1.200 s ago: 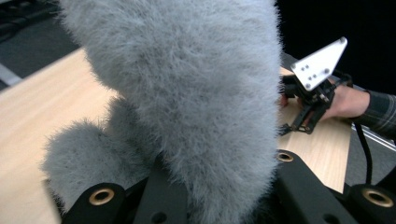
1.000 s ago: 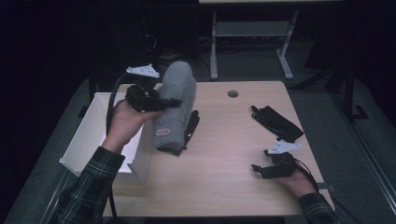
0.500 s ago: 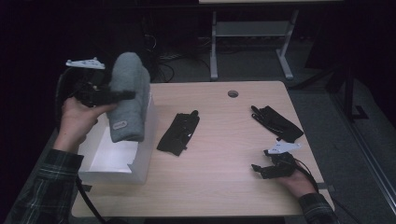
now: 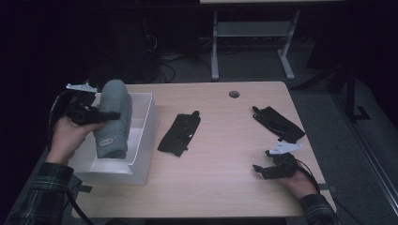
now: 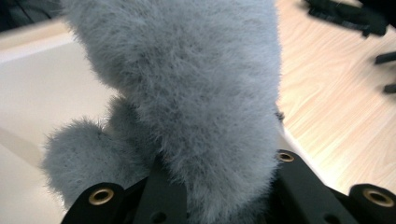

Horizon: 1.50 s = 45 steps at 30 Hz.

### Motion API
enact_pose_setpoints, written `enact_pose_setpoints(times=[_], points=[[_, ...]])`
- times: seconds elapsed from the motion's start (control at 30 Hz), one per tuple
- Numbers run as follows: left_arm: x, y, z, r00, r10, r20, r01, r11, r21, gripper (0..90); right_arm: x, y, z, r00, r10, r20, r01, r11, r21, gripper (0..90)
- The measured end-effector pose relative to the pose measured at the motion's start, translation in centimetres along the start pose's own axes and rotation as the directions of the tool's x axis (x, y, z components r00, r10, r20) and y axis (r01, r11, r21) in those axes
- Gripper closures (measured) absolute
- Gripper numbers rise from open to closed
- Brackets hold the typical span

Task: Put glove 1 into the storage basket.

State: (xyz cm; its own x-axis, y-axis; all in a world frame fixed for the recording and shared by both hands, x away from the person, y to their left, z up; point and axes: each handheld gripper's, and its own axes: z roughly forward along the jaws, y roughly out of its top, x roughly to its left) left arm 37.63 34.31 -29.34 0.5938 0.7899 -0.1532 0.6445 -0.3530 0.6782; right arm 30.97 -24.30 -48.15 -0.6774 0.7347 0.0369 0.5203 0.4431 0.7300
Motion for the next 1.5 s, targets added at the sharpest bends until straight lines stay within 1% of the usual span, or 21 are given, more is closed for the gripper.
enact_pose_setpoints(times=[0.1, 0.3, 0.37, 0.53, 0.57, 0.6, 0.67, 0.7, 0.77, 0.8, 0.83, 0.87, 0.93, 1.0, 1.07, 1.13, 1.17, 1.2, 1.3, 1.37, 1.5], points=[[0.8, -1.2, 2.1, 1.0, -0.01, -0.001, 0.01, 0.9986, 0.052, 75.7, 0.0, 0.0, 0.0, 1.0, 0.0, 0.002, 0.0, 1.0, -0.001, 19.1], [2.3, -2.8, 5.5, 0.9997, -0.025, -0.004, 0.025, 0.9931, 0.114, 75.1, 0.0, 0.0, 0.0, 1.0, 0.002, 0.004, -0.002, 1.0, -0.002, 19.1], [2.8, -3.3, 6.6, 0.9992, -0.039, 0.01, 0.037, 0.9904, 0.133, 74.6, 0.0, 0.0, 0.0, 1.0, 0.002, 0.004, -0.002, 1.0, -0.002, 19.1], [3.8, -4.4, 9.3, 0.9975, -0.069, 0.013, 0.065, 0.9803, 0.186, 73.0, 0.0, 0.0, 0.0, 1.0, 0.003, 0.005, -0.003, 1.0, -0.002, 19.1], [4.1, -4.7, 9.8, 0.998, -0.061, 0.011, 0.058, 0.9764, 0.208, 72.3, 0.0, 0.0, 0.0, 1.0, 0.003, 0.005, -0.003, 1.0, -0.002, 19.1], [4.4, -4.9, 10.3, 0.9977, -0.067, 0.013, 0.062, 0.9725, 0.224, 71.5, 0.0, 0.0, 0.0, 1.0, 0.003, 0.006, -0.003, 1.0, -0.002, 19.1], [4.9, -5.4, 10.8, 0.9975, -0.069, 0.016, 0.063, 0.9711, 0.23, 69.6, 0.0, 0.0, 0.0, 1.0, 0.003, 0.006, -0.003, 1.0, -0.002, 19.1], [5.1, -5.6, 10.9, 0.9969, -0.074, 0.026, 0.066, 0.9716, 0.227, 68.4, 0.0, 0.0, 0.0, 1.0, 0.003, 0.005, -0.003, 1.0, -0.002, 19.1], [5.4, -5.8, 11.1, 0.9986, -0.049, 0.021, 0.043, 0.9711, 0.235, 65.0, 0.0, 0.0, 0.0, 1.0, 0.002, 0.007, -0.002, 1.0, -0.003, 19.1], [5.3, -5.9, 11.2, 0.9987, -0.049, 0.015, 0.044, 0.9739, 0.223, 61.1, 0.0, 0.0, 0.1, 1.0, 0.0, 0.008, 0.0, 1.0, -0.004, 19.1], [5.3, -5.9, 11.2, 0.9993, -0.036, 0.006, 0.033, 0.9739, 0.224, 56.6, 0.0, 0.0, 0.1, 1.0, 0.0, 0.007, 0.0, 1.0, -0.004, 19.0], [5.3, -5.9, 11.1, 0.9995, -0.03, -0.011, 0.032, 0.9736, 0.226, 51.0, 0.0, 0.0, 0.1, 1.0, 0.0, 0.007, 0.0, 1.0, -0.004, 19.0], [5.3, -5.7, 10.9, 0.9983, -0.044, -0.038, 0.051, 0.9761, 0.211, 38.8, 0.0, 0.0, 0.1, 1.0, 0.0, 0.007, 0.0, 1.0, -0.004, 19.0], [5.4, -5.5, 10.7, 0.9958, -0.055, -0.074, 0.068, 0.9788, 0.193, 29.9, 0.0, 0.0, 0.1, 1.0, 0.001, 0.007, -0.001, 1.0, -0.004, 19.0], [5.4, -5.2, 10.4, 0.993, -0.045, -0.109, 0.065, 0.981, 0.183, 22.0, 0.0, 0.0, 0.1, 1.0, 0.0, 0.007, 0.0, 1.0, -0.004, 19.0], [5.3, -4.9, 10.1, 0.9899, -0.039, -0.136, 0.062, 0.9831, 0.172, 17.6, 0.0, 0.0, 0.1, 1.0, 0.001, 0.007, -0.001, 1.0, -0.004, 19.0], [5.2, -4.8, 10.0, 0.9877, -0.046, -0.149, 0.07, 0.985, 0.158, 16.7, 0.0, 0.0, 0.1, 1.0, 0.001, 0.008, -0.001, 1.0, -0.004, 19.0], [5.2, -4.6, 9.7, 0.9869, -0.049, -0.154, 0.071, 0.9874, 0.141, 16.7, 0.0, 0.0, 0.1, 1.0, 0.001, 0.008, -0.001, 1.0, -0.004, 19.0], [5.0, -4.0, 9.2, 0.9834, -0.039, -0.177, 0.061, 0.9904, 0.124, 15.6, 0.0, 0.0, 0.1, 1.0, 0.001, 0.008, -0.001, 1.0, -0.004, 19.0], [4.8, -3.5, 8.8, 0.9813, -0.047, -0.186, 0.067, 0.9929, 0.099, 14.5, 0.0, 0.0, 0.1, 1.0, 0.001, 0.009, -0.001, 1.0, -0.004, 19.0], [4.2, -2.3, 7.7, 0.9824, -0.035, -0.183, 0.048, 0.9968, 0.064, 13.6, 0.0, 0.0, 0.1, 1.0, 0.0, 0.009, 0.0, 1.0, -0.004, 19.0]])
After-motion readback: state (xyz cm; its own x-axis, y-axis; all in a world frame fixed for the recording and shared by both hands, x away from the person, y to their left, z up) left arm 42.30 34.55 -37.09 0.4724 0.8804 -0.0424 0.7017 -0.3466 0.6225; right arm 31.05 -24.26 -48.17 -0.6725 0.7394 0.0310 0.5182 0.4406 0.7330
